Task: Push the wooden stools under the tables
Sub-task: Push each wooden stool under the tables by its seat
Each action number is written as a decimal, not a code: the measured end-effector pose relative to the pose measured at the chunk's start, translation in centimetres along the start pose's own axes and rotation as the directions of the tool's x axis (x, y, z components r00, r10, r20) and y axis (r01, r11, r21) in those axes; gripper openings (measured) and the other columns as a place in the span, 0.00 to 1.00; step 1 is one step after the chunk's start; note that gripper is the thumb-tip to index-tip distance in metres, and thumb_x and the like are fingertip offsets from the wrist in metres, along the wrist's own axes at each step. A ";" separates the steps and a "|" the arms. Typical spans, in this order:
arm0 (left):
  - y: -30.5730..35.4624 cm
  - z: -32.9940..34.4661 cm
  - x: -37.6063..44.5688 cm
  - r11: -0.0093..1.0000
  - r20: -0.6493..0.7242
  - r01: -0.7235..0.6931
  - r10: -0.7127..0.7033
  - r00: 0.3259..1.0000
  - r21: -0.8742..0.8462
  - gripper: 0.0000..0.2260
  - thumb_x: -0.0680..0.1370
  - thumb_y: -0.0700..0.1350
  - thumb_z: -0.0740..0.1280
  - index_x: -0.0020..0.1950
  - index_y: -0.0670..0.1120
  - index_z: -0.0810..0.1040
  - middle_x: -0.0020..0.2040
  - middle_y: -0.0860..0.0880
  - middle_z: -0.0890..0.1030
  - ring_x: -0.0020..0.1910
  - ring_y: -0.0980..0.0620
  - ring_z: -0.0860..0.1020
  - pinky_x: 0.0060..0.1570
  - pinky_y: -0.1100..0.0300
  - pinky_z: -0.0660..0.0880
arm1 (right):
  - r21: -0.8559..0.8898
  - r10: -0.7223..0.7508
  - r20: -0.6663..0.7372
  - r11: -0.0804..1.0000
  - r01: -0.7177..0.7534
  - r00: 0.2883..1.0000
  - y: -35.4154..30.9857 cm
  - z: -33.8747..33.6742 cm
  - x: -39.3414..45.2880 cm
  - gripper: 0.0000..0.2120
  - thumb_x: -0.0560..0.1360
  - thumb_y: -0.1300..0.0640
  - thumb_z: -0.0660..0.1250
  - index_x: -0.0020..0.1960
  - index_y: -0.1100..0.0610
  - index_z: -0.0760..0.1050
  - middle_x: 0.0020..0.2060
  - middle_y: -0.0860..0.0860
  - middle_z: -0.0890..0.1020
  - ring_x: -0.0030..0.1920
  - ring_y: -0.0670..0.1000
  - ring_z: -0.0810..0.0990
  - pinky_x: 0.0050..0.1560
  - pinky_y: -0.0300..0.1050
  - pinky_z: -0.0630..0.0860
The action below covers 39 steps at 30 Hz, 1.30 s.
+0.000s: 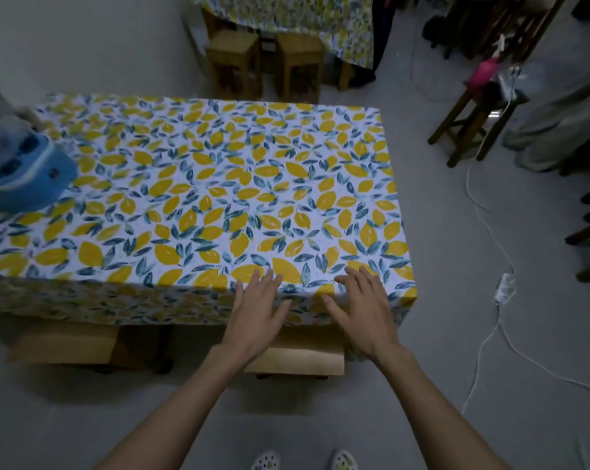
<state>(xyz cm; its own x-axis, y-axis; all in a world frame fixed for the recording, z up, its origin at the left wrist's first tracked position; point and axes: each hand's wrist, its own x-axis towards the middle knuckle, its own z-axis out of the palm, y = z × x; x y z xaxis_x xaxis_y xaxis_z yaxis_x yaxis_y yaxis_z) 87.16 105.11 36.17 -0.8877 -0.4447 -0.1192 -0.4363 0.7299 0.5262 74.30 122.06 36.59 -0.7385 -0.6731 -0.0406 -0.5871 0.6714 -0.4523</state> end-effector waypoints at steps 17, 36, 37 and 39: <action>18.9 2.9 15.9 0.836 -0.302 0.375 -0.507 0.807 -0.400 0.25 0.80 0.56 0.58 0.75 0.50 0.61 0.78 0.50 0.58 0.78 0.48 0.48 0.74 0.43 0.49 | -0.054 -0.369 0.124 0.924 0.378 0.921 14.2 -20.8 22.5 0.28 0.78 0.38 0.57 0.72 0.53 0.65 0.71 0.50 0.69 0.71 0.52 0.63 0.68 0.49 0.64; 22.6 -2.8 47.9 0.669 -0.500 0.336 -0.730 0.465 -0.664 0.20 0.81 0.50 0.59 0.73 0.51 0.66 0.75 0.51 0.63 0.74 0.50 0.60 0.70 0.49 0.63 | -0.058 -0.683 0.286 0.688 0.723 0.672 14.9 -25.6 58.0 0.29 0.75 0.34 0.54 0.69 0.50 0.66 0.67 0.48 0.72 0.67 0.53 0.69 0.63 0.50 0.68; 22.5 -3.5 49.7 0.666 -0.504 0.341 -0.734 0.455 -0.663 0.20 0.81 0.50 0.59 0.73 0.51 0.66 0.75 0.51 0.64 0.74 0.50 0.60 0.70 0.50 0.62 | -0.057 -0.694 0.299 0.673 0.738 0.655 14.4 -25.8 60.4 0.29 0.75 0.34 0.54 0.69 0.49 0.66 0.67 0.48 0.72 0.67 0.53 0.69 0.62 0.50 0.69; 22.1 -4.4 52.9 0.667 -0.509 0.385 -0.740 0.440 -0.637 0.20 0.81 0.51 0.59 0.73 0.50 0.65 0.75 0.50 0.63 0.74 0.50 0.59 0.71 0.52 0.60 | -0.062 -0.700 0.309 0.661 0.748 0.644 13.5 -25.9 64.7 0.28 0.76 0.34 0.55 0.69 0.49 0.66 0.66 0.48 0.72 0.66 0.53 0.70 0.61 0.50 0.69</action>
<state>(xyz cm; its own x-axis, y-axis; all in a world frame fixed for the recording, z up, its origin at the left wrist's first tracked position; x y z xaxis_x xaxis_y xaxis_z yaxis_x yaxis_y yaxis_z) 31.22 95.44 45.22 0.0070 -0.9999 -0.0133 -0.5395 -0.0150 0.8419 9.96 95.64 50.95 0.0379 -0.9992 0.0154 -0.9608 -0.0407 -0.2744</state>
